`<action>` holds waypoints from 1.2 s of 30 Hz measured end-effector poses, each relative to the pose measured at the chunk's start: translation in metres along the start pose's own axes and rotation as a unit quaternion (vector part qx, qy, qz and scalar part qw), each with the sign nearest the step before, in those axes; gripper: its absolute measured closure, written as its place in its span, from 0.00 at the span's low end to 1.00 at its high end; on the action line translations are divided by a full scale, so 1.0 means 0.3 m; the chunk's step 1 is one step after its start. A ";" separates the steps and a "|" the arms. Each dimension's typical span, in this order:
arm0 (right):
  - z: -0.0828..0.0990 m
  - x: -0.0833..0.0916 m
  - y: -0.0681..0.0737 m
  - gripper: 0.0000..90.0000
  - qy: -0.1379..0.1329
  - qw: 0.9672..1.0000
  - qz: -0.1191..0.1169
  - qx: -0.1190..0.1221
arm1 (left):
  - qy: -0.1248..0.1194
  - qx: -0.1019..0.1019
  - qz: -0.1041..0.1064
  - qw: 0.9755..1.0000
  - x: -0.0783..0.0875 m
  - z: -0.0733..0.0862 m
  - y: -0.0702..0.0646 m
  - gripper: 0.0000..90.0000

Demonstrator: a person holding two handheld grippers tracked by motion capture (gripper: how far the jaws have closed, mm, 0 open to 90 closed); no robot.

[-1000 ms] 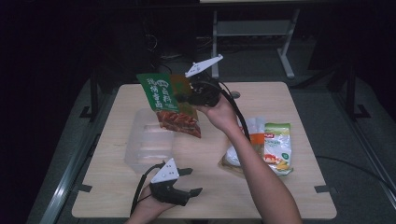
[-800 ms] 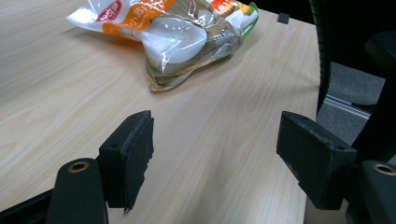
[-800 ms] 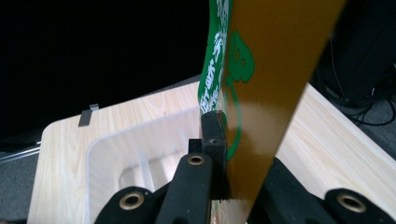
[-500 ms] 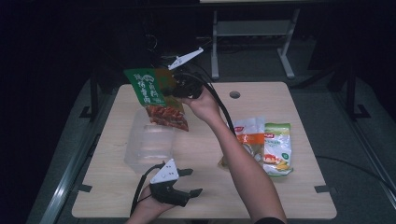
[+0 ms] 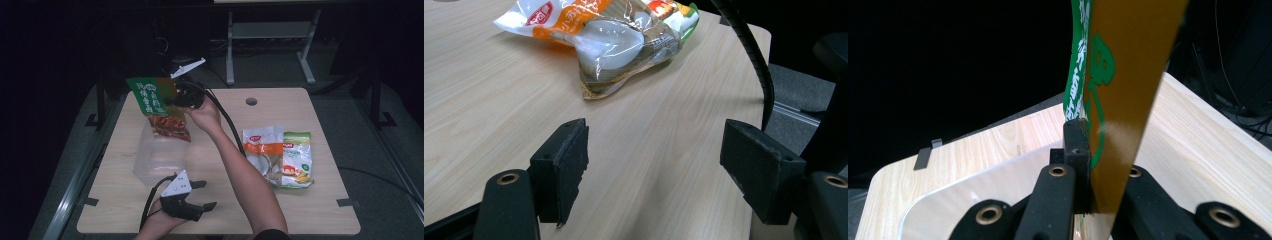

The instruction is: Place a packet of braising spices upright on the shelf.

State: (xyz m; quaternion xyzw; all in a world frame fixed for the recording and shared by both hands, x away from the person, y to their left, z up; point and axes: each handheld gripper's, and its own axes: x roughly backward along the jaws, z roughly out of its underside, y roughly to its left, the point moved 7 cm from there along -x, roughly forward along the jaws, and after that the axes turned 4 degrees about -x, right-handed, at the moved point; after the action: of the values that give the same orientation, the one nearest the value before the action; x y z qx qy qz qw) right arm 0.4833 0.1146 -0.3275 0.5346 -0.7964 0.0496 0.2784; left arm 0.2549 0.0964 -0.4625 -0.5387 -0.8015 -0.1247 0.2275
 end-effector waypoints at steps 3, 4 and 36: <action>0.006 -0.030 -0.006 1.00 -0.002 1.000 -0.002 -0.007 | -0.001 -0.004 0.000 1.000 0.001 -0.001 0.002 0.30; 0.007 -0.038 -0.009 1.00 -0.004 1.000 -0.002 -0.008 | -0.001 -0.003 -0.001 1.000 0.002 -0.002 0.002 0.30; 0.118 -0.122 -0.095 0.99 0.011 0.999 0.024 -0.036 | 0.000 -0.003 -0.001 1.000 -0.001 -0.002 0.009 0.30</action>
State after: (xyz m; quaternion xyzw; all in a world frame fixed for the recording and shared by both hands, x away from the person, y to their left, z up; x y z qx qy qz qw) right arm 0.5046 0.1192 -0.3815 0.5044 -0.8070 0.0333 0.3053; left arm 0.2577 0.0969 -0.4623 -0.5389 -0.8016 -0.1268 0.2257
